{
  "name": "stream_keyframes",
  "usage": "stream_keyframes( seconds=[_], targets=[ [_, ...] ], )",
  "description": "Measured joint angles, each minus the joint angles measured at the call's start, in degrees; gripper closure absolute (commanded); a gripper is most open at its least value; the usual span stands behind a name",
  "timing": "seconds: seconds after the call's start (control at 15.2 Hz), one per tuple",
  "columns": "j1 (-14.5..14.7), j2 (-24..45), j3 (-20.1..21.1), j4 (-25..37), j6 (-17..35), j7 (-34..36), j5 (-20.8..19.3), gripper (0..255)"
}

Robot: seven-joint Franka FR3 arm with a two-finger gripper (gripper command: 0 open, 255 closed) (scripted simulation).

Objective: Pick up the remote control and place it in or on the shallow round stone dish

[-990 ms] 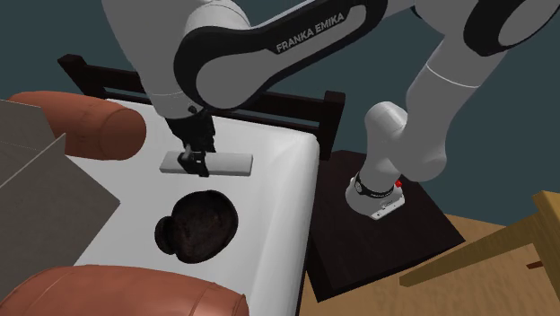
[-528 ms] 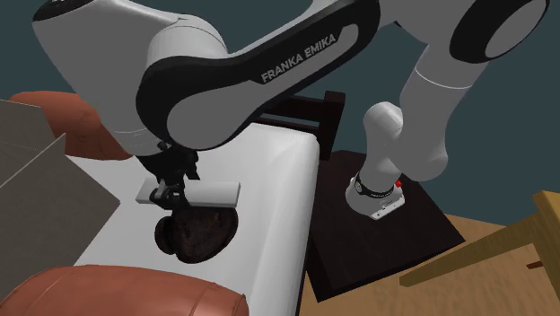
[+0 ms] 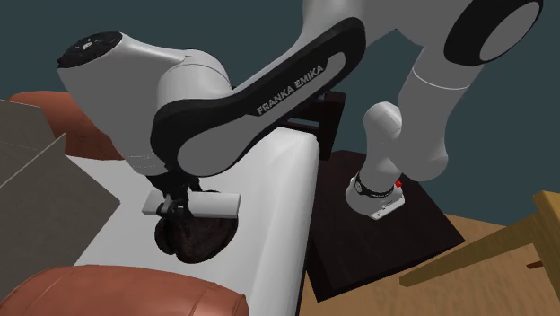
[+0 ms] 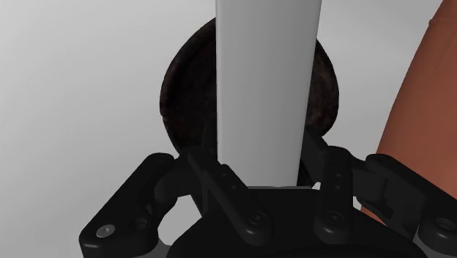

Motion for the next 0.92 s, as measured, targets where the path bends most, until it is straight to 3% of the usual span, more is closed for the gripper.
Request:
stream_keyframes(
  seconds=[0.33, 0.79, 0.86, 0.92],
  targets=[
    [0.0, 1.0, 0.0, -2.9, 3.9, -0.1, 0.0, 255],
    [0.0, 1.2, 0.0, -3.6, 4.8, -0.1, 0.1, 255],
    [0.0, 1.2, 0.0, -3.6, 4.8, -0.1, 0.1, 0],
    [0.0, 1.2, 0.0, -3.6, 4.8, -0.1, 0.1, 0]
  ],
)
